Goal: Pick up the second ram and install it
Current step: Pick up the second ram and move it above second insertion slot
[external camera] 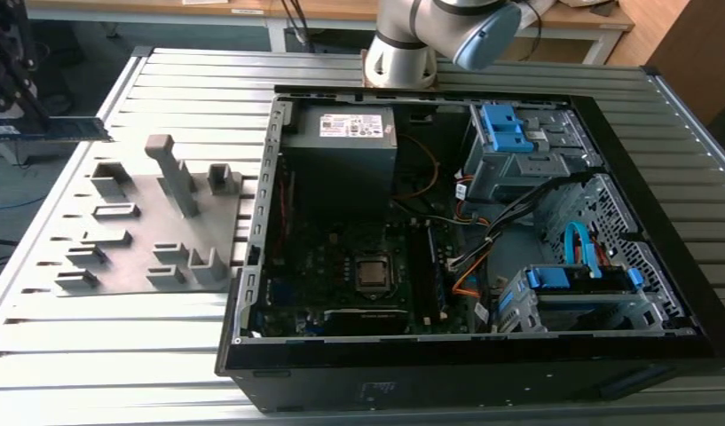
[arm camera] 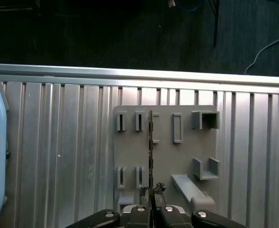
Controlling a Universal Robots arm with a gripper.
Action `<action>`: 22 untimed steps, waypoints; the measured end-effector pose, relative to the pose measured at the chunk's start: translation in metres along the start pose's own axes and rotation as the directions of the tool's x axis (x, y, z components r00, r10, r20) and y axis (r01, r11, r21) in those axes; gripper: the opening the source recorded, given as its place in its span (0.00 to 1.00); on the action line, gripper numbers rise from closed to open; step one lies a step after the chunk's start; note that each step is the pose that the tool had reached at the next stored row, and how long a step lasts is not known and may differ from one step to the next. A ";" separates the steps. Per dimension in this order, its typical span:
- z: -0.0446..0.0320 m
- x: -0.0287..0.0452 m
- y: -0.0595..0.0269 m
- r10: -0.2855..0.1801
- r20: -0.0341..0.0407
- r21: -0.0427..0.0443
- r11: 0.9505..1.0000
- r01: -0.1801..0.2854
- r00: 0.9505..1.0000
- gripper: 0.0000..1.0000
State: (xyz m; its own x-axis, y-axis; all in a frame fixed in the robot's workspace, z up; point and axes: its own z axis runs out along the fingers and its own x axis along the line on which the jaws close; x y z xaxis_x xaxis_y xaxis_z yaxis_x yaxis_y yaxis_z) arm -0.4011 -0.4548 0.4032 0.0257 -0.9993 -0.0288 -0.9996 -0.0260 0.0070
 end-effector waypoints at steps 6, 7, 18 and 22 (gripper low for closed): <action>-0.0156 -0.0004 0.0001 0.000 0.000 0.000 1.000 0.000 1.000 0.14; -0.0175 -0.0005 0.0001 0.000 0.000 0.000 1.000 0.000 1.000 0.14; -0.0181 -0.0003 -0.0096 0.000 0.000 -0.001 1.000 0.000 1.000 0.14; -0.0180 0.0002 -0.0273 0.000 0.000 -0.001 1.000 0.000 1.000 0.14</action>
State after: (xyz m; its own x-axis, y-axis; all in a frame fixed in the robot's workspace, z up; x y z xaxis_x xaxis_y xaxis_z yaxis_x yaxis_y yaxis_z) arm -0.3736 -0.4548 0.4210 0.0257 -0.9993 -0.0289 -0.9996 -0.0259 0.0076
